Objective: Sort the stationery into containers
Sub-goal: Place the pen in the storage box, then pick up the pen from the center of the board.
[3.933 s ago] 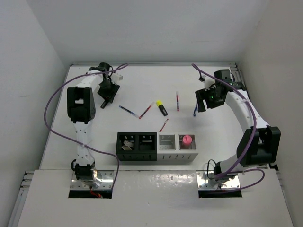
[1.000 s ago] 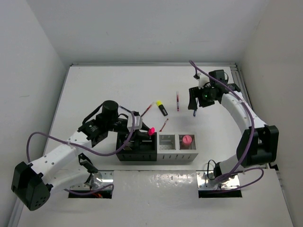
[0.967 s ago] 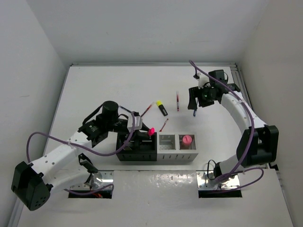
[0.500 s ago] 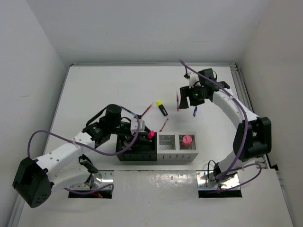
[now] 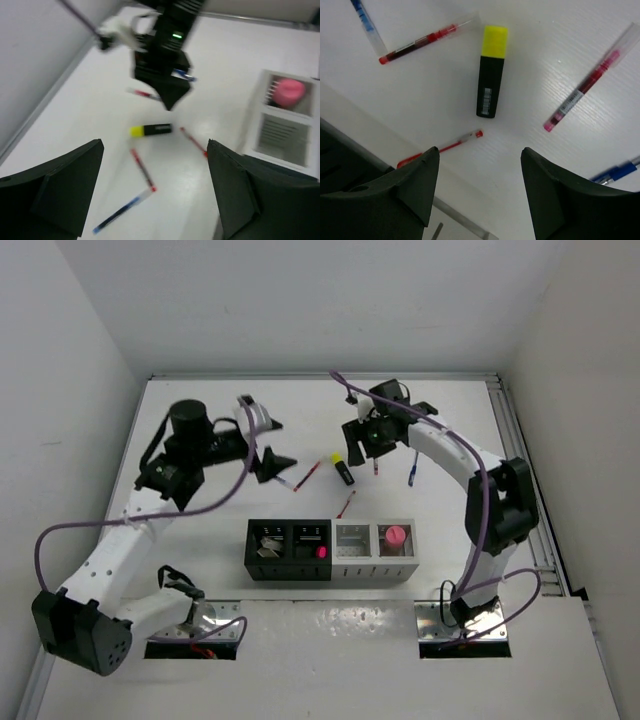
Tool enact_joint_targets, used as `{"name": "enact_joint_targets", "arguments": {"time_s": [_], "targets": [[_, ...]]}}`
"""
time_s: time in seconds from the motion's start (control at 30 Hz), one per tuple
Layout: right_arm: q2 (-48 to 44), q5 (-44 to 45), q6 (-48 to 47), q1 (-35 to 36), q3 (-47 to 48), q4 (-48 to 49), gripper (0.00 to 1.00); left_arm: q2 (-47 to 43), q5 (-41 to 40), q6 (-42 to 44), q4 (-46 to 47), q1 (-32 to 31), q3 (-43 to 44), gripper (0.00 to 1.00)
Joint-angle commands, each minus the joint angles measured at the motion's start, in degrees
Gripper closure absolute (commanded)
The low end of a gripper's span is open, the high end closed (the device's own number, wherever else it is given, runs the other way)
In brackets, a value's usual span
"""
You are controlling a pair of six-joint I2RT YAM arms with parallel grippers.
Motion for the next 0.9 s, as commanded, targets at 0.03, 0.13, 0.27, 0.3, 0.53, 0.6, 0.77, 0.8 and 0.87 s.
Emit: {"name": "enact_joint_targets", "arguments": {"time_s": [0.03,0.13,0.27,0.3,0.53,0.6,0.77,0.8,0.87], "targets": [[5.4,6.3,1.7,3.0,5.1,1.4,0.34,6.7,-4.9,-8.2,-2.4,10.0,7.2,0.08],[9.6,8.4,1.3,4.7,8.7,0.4,0.34,12.7,-5.5,-9.7,-9.3,15.1,13.4,0.08],[14.1,10.7,1.0,6.8,12.3,-0.3,0.36,15.9,-3.3,-11.7,-11.4,19.6,14.5,0.08],[14.9,11.0,1.2,6.9,12.7,-0.4,0.36,15.6,-3.0,-11.8,-10.9,21.5,13.9,0.08],[20.5,12.1,0.3,7.7,17.0,-0.9,0.37,11.5,-1.8,-12.0,-5.1,25.2,6.5,0.06],[22.3,13.7,-0.3,7.7,17.9,-1.3,0.37,11.4,-1.5,-11.8,-4.8,25.9,5.9,0.06],[25.0,15.8,-0.7,7.6,19.4,-0.9,0.40,12.1,0.4,-10.4,-4.6,27.9,5.0,0.06],[25.7,15.9,-0.7,7.7,19.7,-0.9,0.43,12.2,0.6,-10.3,-4.5,27.9,4.9,0.06],[26.4,16.1,-0.7,7.7,19.9,-0.7,0.46,12.7,0.8,-10.1,-4.6,28.9,4.9,0.06]]}}
